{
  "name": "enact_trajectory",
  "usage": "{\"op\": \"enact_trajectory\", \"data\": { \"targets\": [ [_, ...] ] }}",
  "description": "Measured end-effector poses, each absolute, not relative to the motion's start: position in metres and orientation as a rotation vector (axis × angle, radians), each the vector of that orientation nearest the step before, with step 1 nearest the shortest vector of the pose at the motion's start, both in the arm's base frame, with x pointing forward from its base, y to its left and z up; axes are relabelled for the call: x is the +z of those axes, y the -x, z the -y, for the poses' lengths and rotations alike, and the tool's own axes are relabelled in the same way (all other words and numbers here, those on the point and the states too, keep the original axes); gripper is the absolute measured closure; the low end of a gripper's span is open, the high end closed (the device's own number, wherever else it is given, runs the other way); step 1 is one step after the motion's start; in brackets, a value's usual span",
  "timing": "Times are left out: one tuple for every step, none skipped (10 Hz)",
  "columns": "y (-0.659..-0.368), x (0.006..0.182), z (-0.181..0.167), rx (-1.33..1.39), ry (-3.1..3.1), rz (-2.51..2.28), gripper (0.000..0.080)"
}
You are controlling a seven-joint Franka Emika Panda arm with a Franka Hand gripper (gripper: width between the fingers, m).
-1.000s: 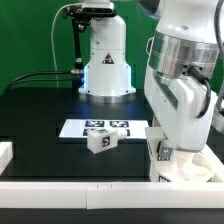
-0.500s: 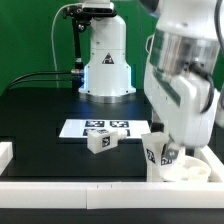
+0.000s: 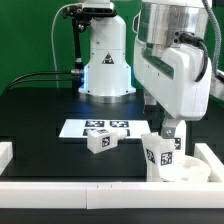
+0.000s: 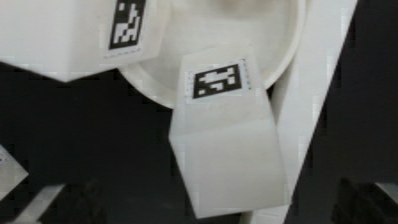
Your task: Assemble stool
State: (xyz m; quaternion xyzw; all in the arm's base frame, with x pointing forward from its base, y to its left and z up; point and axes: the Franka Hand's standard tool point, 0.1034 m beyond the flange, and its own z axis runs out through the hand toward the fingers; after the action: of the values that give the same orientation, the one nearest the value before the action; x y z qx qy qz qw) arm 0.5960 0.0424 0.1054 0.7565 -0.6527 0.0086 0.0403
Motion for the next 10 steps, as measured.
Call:
{"op": "enact_trajectory", "data": {
  "targets": [
    [-0.596,0.105,-0.043,0.025,-2.326,1.988,0.015],
    [-0.597,0.106,-0.041,0.037,-2.371,1.954,0.015],
    [-0.592,0.109,-0.034,0.078,-2.426,1.937,0.015],
    [-0.581,0.113,-0.029,0.073,-2.506,1.841,0.015],
    [-0.573,0.115,-0.023,0.066,-2.592,1.733,0.015],
    [-0.565,0.117,-0.02,0.066,-2.669,1.62,0.015],
    [-0.563,0.116,-0.024,0.059,-2.703,1.557,0.015],
    [-0.563,0.115,-0.024,0.057,-2.746,1.478,0.015],
    [-0.563,0.115,-0.024,0.057,-2.752,1.466,0.015],
    [-0.563,0.115,-0.023,0.051,-2.756,1.461,0.015]
  ]
}}
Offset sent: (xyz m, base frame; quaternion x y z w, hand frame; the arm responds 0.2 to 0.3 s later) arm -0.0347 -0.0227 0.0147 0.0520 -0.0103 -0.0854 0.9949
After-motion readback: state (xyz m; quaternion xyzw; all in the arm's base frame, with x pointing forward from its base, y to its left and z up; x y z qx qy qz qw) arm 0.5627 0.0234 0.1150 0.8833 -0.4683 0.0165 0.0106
